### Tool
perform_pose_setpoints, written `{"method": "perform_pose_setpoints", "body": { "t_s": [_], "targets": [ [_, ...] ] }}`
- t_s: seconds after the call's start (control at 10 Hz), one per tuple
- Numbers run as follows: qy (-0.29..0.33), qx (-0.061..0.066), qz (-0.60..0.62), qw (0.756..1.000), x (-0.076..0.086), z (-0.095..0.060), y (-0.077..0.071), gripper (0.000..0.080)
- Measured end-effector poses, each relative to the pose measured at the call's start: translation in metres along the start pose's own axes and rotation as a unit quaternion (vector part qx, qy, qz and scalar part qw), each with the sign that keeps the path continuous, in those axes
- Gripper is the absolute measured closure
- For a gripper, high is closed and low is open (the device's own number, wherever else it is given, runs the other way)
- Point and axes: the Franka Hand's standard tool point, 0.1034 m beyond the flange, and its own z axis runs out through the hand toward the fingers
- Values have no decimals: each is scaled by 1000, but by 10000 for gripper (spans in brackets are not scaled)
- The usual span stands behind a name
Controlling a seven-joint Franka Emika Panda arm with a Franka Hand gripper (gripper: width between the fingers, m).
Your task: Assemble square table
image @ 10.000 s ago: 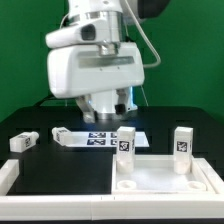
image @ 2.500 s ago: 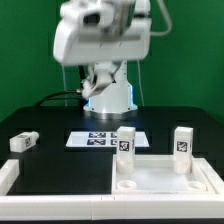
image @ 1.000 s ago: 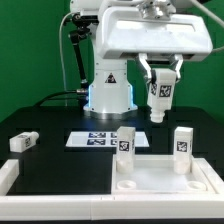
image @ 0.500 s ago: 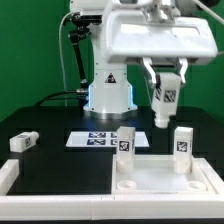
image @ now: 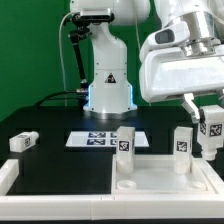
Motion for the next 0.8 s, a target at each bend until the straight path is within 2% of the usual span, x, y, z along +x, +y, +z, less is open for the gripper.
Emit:
{"method": "perform_pose_setpoints", "body": {
  "t_s": [0.3,0.4,0.5,0.6,0.7,0.8],
  "targets": [
    [-1,0,2,1000,-1,1,0,508],
    [6,-8,-8,1000,-1,2,6,508],
    [24,-28,-21,999,-1,9,23,508],
    [32,-37,-31,998,-3,19,33,508],
    [41,-43,-41,997,-2,27,40,508],
    [36,-42,-47,997,-5,37,45,508]
  ]
}}
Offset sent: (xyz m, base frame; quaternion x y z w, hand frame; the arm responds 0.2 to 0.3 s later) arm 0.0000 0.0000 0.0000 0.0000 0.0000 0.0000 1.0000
